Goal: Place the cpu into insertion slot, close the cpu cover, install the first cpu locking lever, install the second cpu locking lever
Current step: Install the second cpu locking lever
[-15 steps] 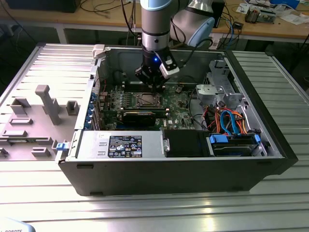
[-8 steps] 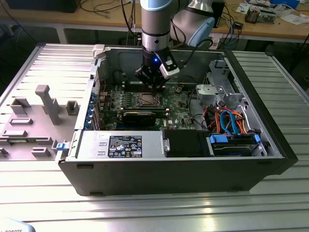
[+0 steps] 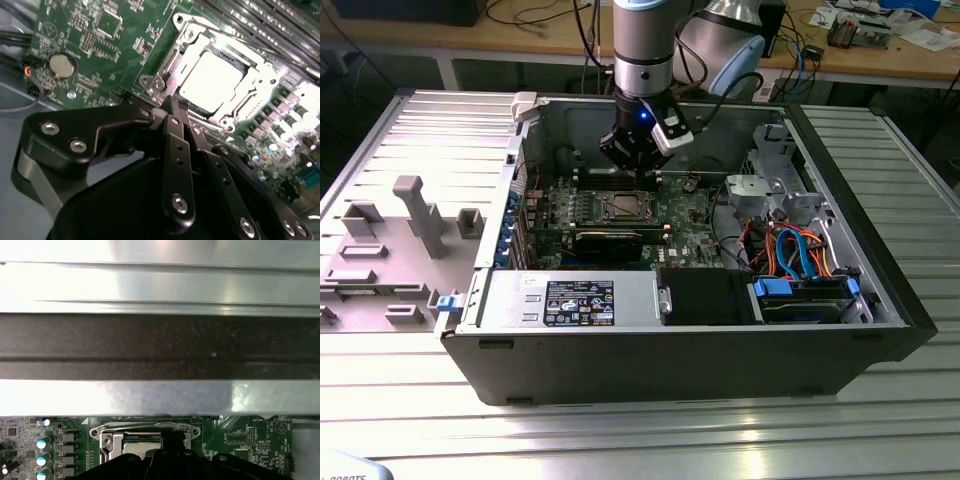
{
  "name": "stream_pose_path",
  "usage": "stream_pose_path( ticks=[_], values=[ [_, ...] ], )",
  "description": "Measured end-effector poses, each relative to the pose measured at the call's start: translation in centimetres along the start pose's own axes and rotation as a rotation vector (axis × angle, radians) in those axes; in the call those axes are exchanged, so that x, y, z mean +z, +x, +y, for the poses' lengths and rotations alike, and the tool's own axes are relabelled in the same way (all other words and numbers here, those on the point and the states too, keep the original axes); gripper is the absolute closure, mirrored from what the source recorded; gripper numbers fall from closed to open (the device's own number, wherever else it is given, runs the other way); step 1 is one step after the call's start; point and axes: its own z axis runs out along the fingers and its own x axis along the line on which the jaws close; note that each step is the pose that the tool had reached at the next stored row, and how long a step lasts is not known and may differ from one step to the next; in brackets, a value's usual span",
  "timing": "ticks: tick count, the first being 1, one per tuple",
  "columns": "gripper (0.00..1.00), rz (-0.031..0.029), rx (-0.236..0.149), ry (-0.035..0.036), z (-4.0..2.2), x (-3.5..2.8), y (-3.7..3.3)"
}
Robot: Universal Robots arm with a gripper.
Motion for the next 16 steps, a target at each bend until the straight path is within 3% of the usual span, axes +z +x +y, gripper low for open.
stream_pose_path(
  ticks=[5,16],
  values=[
    [0.89,0.0021,0.001,-0.0031,-0.9,0.0,-0.06],
    [0.89,0.002,0.001,-0.0031,-0.97,0.01,-0.06]
  ],
)
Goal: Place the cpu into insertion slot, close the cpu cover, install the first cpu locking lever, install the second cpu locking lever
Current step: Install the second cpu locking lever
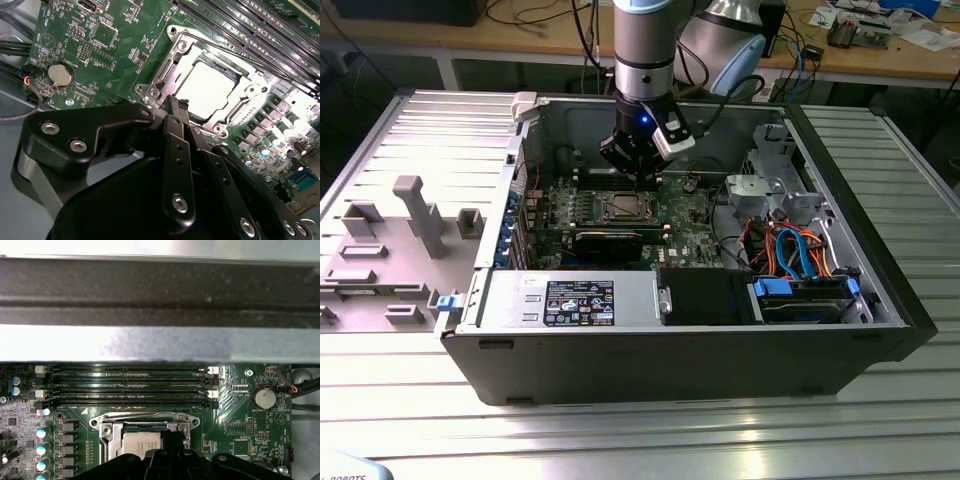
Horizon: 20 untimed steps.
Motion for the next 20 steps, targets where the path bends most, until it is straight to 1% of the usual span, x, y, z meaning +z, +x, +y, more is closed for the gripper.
stream_pose_path(
  ticks=[5,7,9,12,15,20],
  values=[
    [0.89,0.0002,0.0,0.0002,-0.02,-0.06,0.0],
    [0.89,0.0,0.0,0.0,-0.01,-0.38,-0.02],
    [0.89,0.0001,0.001,0.0,0.0,-0.93,-0.04],
    [0.89,0.0001,0.001,0.0001,-0.05,-0.95,-0.05],
    [0.89,0.0001,0.001,0.0,-0.42,-0.9,-0.04],
    [0.89,0.0,0.002,0.0,-0.44,-0.88,-0.04]
  ],
)
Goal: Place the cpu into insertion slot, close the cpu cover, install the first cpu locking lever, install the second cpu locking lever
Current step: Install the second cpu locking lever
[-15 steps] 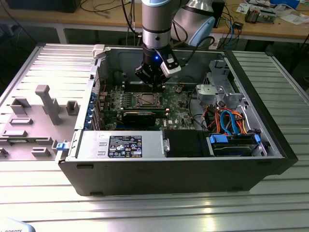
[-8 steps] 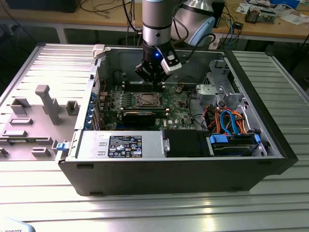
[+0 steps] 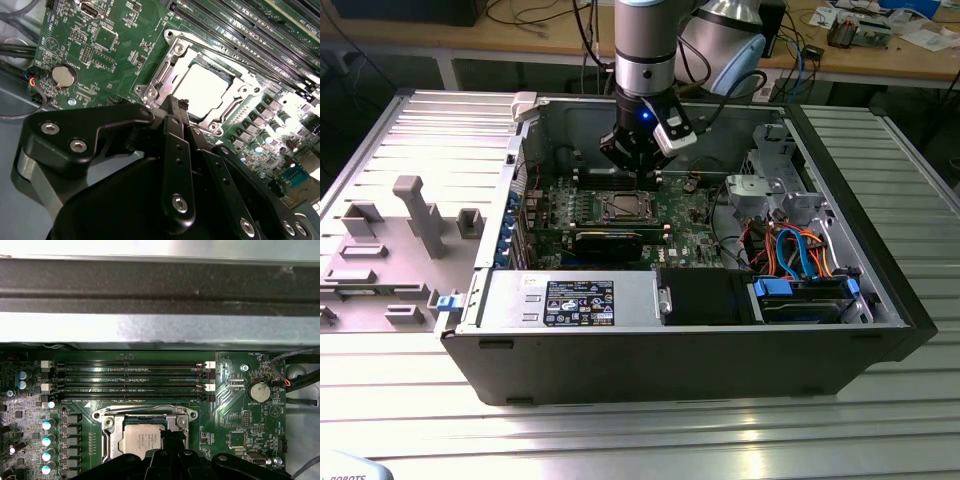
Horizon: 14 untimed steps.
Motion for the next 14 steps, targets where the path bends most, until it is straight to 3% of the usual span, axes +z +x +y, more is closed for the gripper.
stream_pose_path(
  ticks=[11,14],
  values=[
    [0.89,0.0,0.0,0.0,-0.06,0.01,0.0],
    [0.89,0.0,0.0,-0.0001,-0.79,0.01,0.0]
  ],
)
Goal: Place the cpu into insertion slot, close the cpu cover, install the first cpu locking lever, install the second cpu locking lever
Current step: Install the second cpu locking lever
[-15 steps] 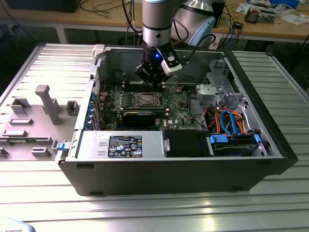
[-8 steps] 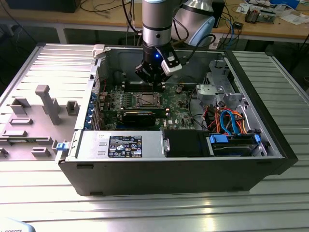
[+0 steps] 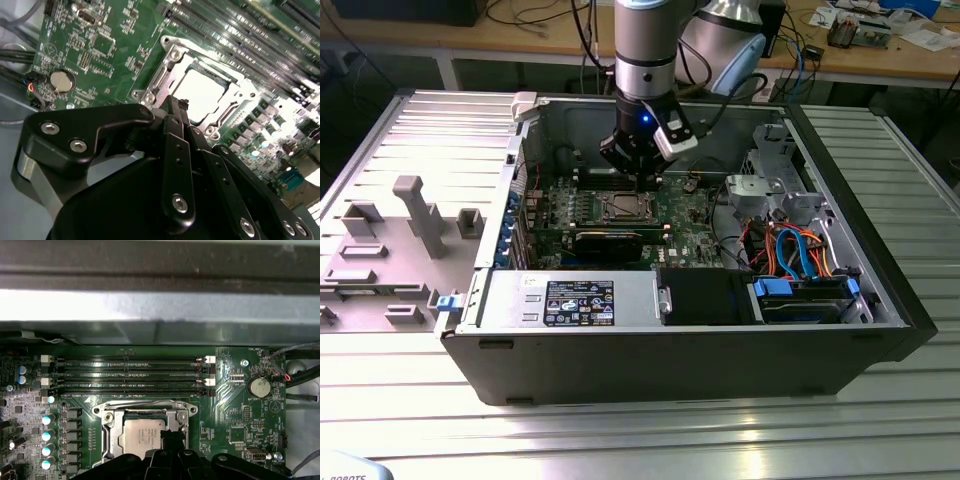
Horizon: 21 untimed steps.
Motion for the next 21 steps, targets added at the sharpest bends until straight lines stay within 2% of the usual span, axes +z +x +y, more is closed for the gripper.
stream_pose_path(
  ticks=[3,8,13,17,20,21],
  values=[
    [0.89,0.0002,0.0,0.0,-0.35,0.0,0.0],
    [0.89,0.0006,0.0,0.0002,-0.5,-0.02,0.0],
    [0.89,0.0022,0.0,0.0001,-0.5,-0.71,-0.03],
    [0.89,0.0021,0.0,0.0,-0.53,-0.75,-0.03],
    [0.89,0.0021,0.0,-0.0001,-0.96,-0.74,-0.02],
    [0.89,0.0022,0.0,0.0,-1.31,-0.73,-0.01]
  ],
)
